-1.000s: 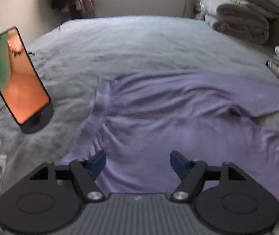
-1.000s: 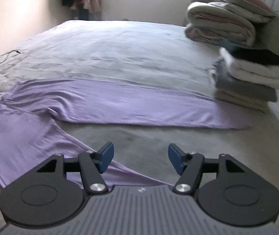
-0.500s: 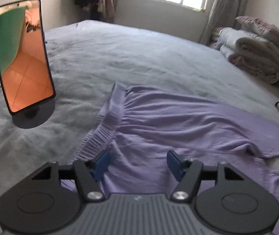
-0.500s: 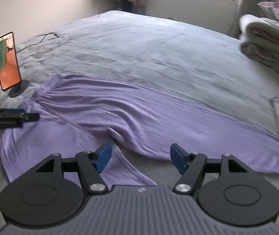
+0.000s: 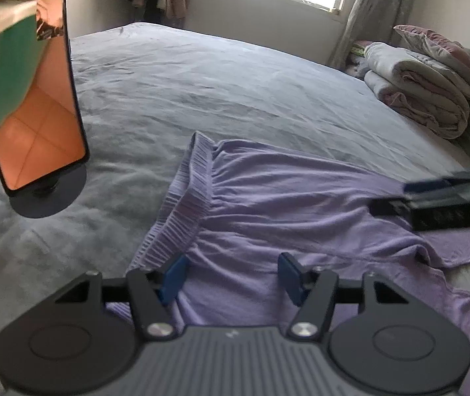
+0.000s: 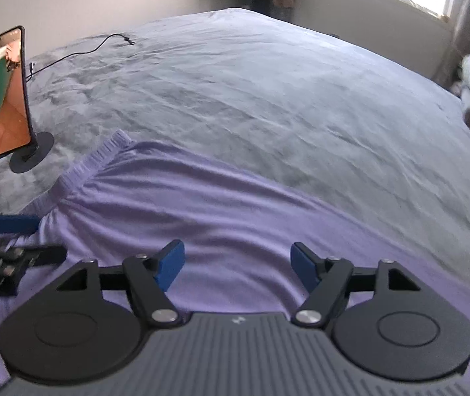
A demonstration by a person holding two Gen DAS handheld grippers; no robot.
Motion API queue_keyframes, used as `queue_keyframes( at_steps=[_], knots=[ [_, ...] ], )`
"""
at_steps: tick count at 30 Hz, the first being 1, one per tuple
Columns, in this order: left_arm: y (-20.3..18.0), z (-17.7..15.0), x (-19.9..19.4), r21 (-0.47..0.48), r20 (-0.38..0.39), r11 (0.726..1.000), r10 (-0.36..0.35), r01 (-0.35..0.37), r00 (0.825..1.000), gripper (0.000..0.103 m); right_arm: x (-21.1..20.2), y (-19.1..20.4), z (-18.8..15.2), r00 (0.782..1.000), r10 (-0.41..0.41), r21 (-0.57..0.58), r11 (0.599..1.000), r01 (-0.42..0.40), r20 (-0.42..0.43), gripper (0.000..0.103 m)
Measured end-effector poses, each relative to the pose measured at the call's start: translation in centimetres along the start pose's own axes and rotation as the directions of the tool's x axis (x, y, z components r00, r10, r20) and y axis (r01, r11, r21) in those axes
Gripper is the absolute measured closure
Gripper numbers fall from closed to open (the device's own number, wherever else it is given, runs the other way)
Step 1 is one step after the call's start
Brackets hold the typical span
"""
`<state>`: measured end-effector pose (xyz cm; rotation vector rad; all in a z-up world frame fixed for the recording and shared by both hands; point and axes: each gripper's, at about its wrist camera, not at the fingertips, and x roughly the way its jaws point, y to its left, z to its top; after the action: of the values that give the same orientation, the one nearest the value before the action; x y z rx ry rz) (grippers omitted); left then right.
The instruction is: Fold clothes
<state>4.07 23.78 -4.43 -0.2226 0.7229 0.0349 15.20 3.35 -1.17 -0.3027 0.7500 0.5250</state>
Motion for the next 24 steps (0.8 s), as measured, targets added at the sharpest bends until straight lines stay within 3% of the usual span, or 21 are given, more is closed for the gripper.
queue_keyframes(
  at_steps=[17, 24],
  knots=[
    [0.4, 0.0, 0.0, 0.001, -0.004, 1.000, -0.022, 0.022, 1.000, 0.041, 7.9, -2.1, 3.8, 0.998, -0.043, 0.035, 0.998, 0.045, -0.041, 0.024],
    [0.3, 0.0, 0.1, 0.004, -0.007, 1.000, -0.024, 0.024, 1.000, 0.037, 9.5, -3.7, 4.1, 0.998, -0.036, 0.116, 0.992, 0.042, -0.058, 0.015]
  ],
)
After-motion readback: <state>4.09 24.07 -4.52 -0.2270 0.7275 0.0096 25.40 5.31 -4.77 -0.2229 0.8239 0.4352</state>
